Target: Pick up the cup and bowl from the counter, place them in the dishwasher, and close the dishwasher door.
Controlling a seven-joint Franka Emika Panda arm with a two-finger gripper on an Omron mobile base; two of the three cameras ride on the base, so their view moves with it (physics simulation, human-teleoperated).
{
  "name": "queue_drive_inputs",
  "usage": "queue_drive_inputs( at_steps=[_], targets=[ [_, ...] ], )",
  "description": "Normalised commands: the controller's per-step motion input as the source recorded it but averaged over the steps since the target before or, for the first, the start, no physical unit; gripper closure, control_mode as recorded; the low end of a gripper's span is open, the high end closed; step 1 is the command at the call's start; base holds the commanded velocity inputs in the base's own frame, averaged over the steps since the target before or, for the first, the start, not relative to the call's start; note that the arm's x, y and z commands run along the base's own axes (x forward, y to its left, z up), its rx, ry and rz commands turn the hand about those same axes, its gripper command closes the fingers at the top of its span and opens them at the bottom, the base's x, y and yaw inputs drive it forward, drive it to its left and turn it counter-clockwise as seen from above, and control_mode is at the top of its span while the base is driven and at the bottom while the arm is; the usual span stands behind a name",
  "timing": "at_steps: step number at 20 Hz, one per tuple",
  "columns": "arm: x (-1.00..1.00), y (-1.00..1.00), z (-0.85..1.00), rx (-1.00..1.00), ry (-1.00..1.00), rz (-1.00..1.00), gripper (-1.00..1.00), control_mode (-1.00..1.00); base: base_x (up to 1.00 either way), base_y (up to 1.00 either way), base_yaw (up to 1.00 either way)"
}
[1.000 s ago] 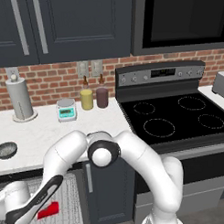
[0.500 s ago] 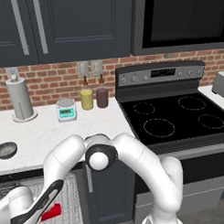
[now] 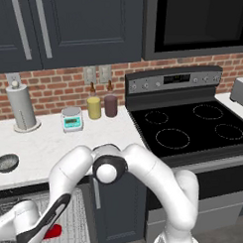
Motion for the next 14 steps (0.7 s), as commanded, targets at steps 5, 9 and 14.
queue_drive_inputs(
  at_steps=[5, 9, 14],
  targets=[
    [0.33, -0.05, -0.08, 0.22, 0.09, 0.04, 1.0, -1.0, 0.0, 0.0, 0.0],
    [0.3, 0.0, -0.08, 0.14, 0.08, 0.03, 1.0, -1.0, 0.0, 0.0, 0.0],
    [0.09, 0.01, -0.2, 0.03, 0.01, 0.0, 1.0, -1.0, 0.0, 0.0, 0.0]
  ],
)
